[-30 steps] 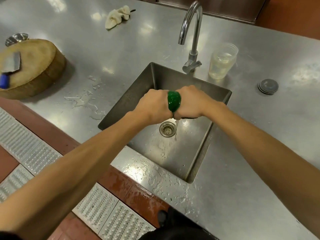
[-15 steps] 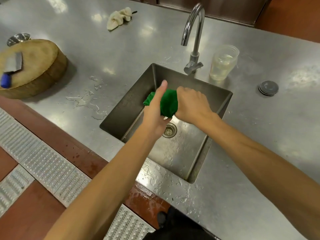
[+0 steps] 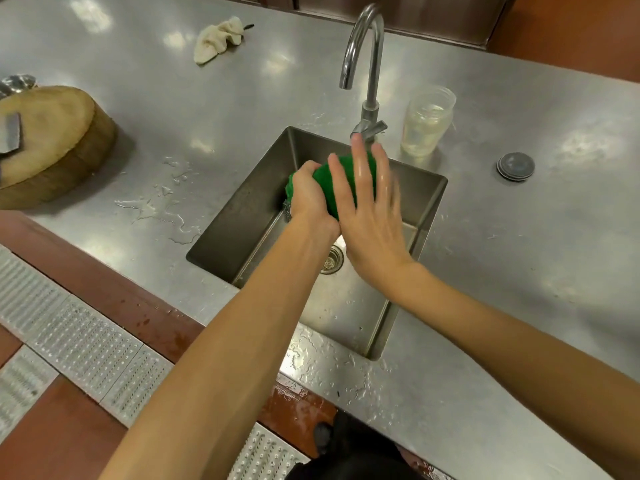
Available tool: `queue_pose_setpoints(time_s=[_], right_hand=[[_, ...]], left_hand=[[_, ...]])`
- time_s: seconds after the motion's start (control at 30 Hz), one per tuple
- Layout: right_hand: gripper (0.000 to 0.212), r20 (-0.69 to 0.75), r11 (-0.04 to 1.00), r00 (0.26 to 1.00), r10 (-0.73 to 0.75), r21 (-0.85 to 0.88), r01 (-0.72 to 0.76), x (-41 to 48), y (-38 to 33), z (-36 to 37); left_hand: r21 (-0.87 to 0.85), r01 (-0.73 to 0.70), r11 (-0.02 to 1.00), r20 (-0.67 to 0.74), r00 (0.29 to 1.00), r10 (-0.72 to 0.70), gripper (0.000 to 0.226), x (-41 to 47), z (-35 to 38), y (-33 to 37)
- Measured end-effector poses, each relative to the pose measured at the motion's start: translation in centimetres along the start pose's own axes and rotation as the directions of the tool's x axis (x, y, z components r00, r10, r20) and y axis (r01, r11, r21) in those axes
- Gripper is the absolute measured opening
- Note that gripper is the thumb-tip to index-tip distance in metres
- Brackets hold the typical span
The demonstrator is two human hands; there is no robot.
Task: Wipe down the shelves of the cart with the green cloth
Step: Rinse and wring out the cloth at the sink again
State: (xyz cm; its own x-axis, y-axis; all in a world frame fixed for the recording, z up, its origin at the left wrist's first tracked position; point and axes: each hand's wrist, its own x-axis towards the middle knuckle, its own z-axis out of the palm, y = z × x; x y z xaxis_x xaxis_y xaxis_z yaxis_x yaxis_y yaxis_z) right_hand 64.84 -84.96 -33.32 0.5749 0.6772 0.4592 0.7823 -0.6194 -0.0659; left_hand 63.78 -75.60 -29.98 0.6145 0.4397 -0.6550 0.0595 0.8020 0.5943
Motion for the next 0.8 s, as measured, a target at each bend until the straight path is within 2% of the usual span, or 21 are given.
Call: queue_pose_setpoints(time_s=[0.07, 0.13, 0.2, 0.27, 0.37, 0.53, 0.63, 0.7, 0.8], right_hand=[[0.08, -0.055, 0.997, 0.996, 0.067, 0.039, -0.065, 0.9, 0.8, 0.2], [0.092, -0.025, 0.993, 0.996, 0.091, 0.082, -0.089, 1.4, 1.4, 0.4], [0.098, 0.022, 0.985, 0.992, 0.128, 0.112, -0.129, 2.0, 1.9, 0.4], [0.093, 0.054, 0.966, 0.989, 0.138, 0.215, -0.147, 2.5, 2.4, 0.7], [0.07, 0.081, 0.889, 0.986, 0.148, 0.425, -0.169, 2.5, 3.6, 1.3], [0.048, 0.264, 0.705, 0.924, 0.277, 0.597, -0.382, 3.0, 3.2, 1.3], [0.023, 0.433, 0.535, 0.877, 0.211, 0.699, -0.474, 3.5, 2.8, 1.0], [0.023, 0.518, 0.382, 0.847, 0.119, 0.764, -0.521, 4.1, 2.9, 0.8], [0.023, 0.612, 0.245, 0.791, 0.004, 0.766, -0.594, 5.4, 3.1, 0.4]], left_hand=[[0.1, -0.084, 0.991, -0.081, 0.992, 0.092, 0.024, 0.1, 0.4, -0.4], [0.21, -0.15, 0.966, -0.154, 0.971, 0.184, 0.018, 0.2, 0.5, -0.2], [0.285, -0.195, 0.939, -0.149, 0.958, 0.244, 0.013, 0.2, 0.4, 0.1], [0.307, -0.253, 0.918, -0.128, 0.944, 0.303, 0.008, 0.2, 0.5, 0.2], [0.361, -0.315, 0.878, -0.084, 0.926, 0.367, 0.009, 0.1, 0.7, -0.1], [0.481, -0.409, 0.775, 0.003, 0.885, 0.465, 0.021, 0.7, 1.6, 0.5], [0.558, -0.43, 0.71, 0.066, 0.875, 0.479, 0.028, 1.0, 1.8, 1.4], [0.574, -0.456, 0.68, 0.108, 0.866, 0.489, 0.023, 1.3, 1.8, 2.0], [0.553, -0.492, 0.673, 0.193, 0.861, 0.471, 0.021, 1.6, 1.8, 3.3]])
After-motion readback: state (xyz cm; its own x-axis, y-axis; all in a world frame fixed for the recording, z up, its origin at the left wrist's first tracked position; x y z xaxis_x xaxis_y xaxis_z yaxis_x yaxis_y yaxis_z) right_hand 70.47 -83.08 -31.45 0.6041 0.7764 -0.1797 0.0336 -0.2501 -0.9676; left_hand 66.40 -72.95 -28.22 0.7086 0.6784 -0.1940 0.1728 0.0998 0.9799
